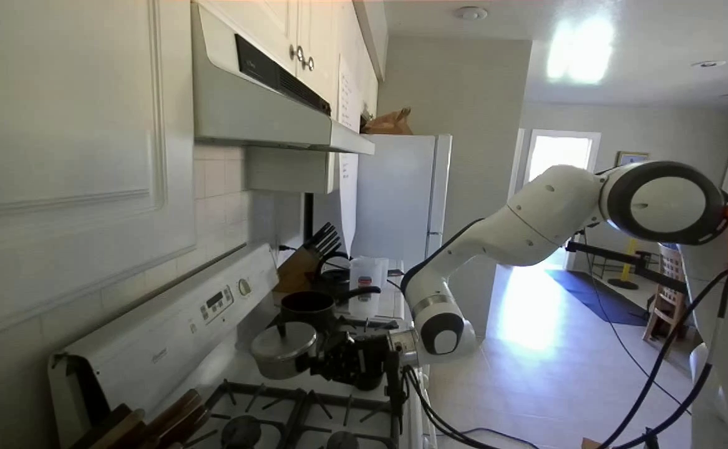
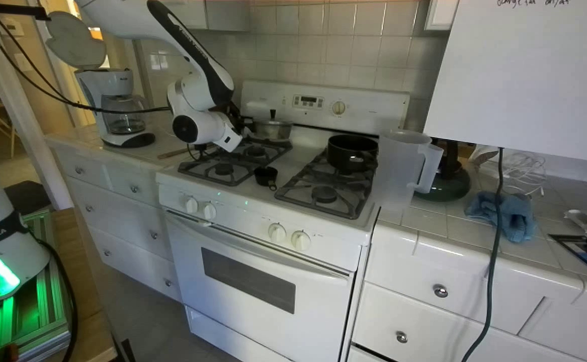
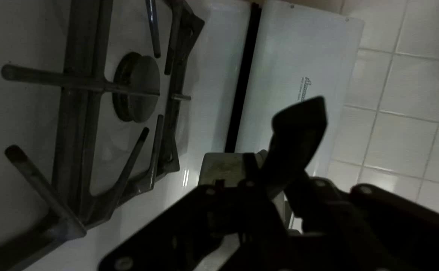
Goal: Move the pot on the stove
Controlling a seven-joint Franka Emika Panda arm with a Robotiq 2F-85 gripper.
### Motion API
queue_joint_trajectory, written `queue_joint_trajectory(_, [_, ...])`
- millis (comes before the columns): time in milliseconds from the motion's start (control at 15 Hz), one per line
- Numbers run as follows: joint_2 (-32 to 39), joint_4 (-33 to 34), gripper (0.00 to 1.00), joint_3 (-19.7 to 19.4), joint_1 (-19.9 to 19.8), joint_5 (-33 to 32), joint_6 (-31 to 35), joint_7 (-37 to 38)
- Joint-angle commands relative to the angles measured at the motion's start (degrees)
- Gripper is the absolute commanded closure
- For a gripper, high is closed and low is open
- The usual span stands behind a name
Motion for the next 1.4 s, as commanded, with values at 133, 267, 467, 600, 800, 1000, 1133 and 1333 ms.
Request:
queue_joint_trajectory(133, [-8.7, -11.0, 0.95, -2.5, -0.8, 5.4, -4.8, -2.8])
queue_joint_trajectory(267, [-5.3, -7.8, 0.78, -2.6, -0.4, 4.2, -3.2, -2.0])
queue_joint_trajectory(467, [-6.7, -9.5, 0.78, -2.6, -0.6, 4.2, -3.3, -2.1])
queue_joint_trajectory(600, [-7.0, -9.8, 0.95, -2.8, -0.6, 7.0, -4.0, -4.5])
queue_joint_trajectory(800, [-7.2, -10.8, 0.95, -3.4, -1.2, 9.9, -6.2, -6.7])
queue_joint_trajectory(1000, [-7.5, -11.3, 0.95, -5.7, -3.6, 7.8, -8.5, -5.7])
queue_joint_trajectory(1133, [-7.8, -12.3, 0.95, -7.5, -5.5, 7.8, -10.5, -5.1])
queue_joint_trajectory(1333, [-8.2, -15.3, 0.95, -9.8, -8.2, 7.8, -14.4, -5.3])
